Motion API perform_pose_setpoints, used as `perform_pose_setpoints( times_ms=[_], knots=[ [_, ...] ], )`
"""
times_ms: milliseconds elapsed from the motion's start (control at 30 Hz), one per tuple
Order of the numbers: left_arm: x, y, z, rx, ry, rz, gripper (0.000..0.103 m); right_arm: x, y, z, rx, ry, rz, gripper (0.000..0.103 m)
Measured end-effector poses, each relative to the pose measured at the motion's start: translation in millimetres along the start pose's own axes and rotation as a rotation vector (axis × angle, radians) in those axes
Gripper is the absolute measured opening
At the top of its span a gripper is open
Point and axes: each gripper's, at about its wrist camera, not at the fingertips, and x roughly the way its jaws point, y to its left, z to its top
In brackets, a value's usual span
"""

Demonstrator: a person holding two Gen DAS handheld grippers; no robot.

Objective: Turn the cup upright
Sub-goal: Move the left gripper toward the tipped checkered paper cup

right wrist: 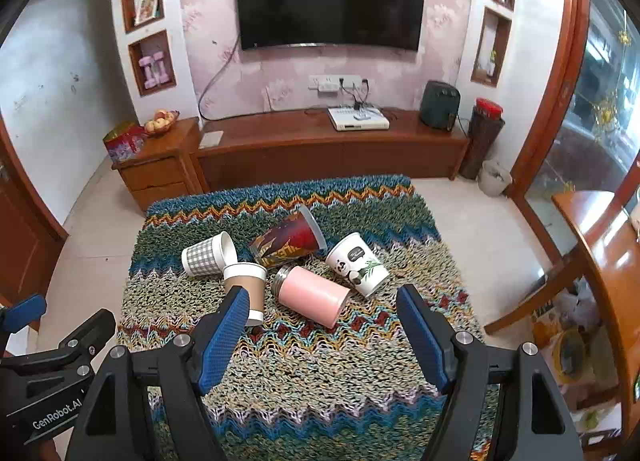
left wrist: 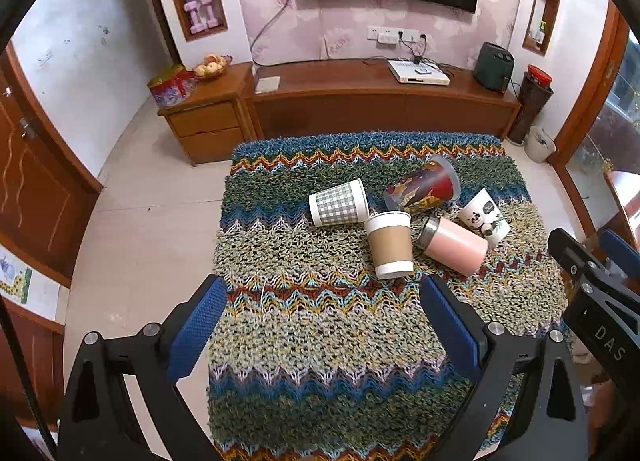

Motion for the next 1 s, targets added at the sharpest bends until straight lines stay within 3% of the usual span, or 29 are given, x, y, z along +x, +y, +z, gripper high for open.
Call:
perform_pose_setpoints(
  times_ms=[300,467,700,867,1000],
  knots=[
    [49.1,19.1,21.1,0.093,-0.02,-0.07,0.098,49.3,20.0,11.9,0.064,0.046,-0.024,0.077],
    [80.6,21.3,34.9,0.246,-0.065,-0.076,0.098,72.2,24.1,18.7,0.105,0.052,-0.025,0.077],
    [132.2,19.1,39.4,0.511,-0.203,-0.107,0.098,105.5,26.9,18.8,0.15,0.051,-0.019,0.077],
    [172.1,15.5,45.9,0.629,-0.196,-0.158,0.098,125.2,24.5,14.8,0.167,0.05,-0.026,0.077],
    [197.6,8.0,46.6,0.733,-0.144,-0.208,0.098,140.0,20.6,8.5,0.192,0.062,-0.032,0.077]
  ],
)
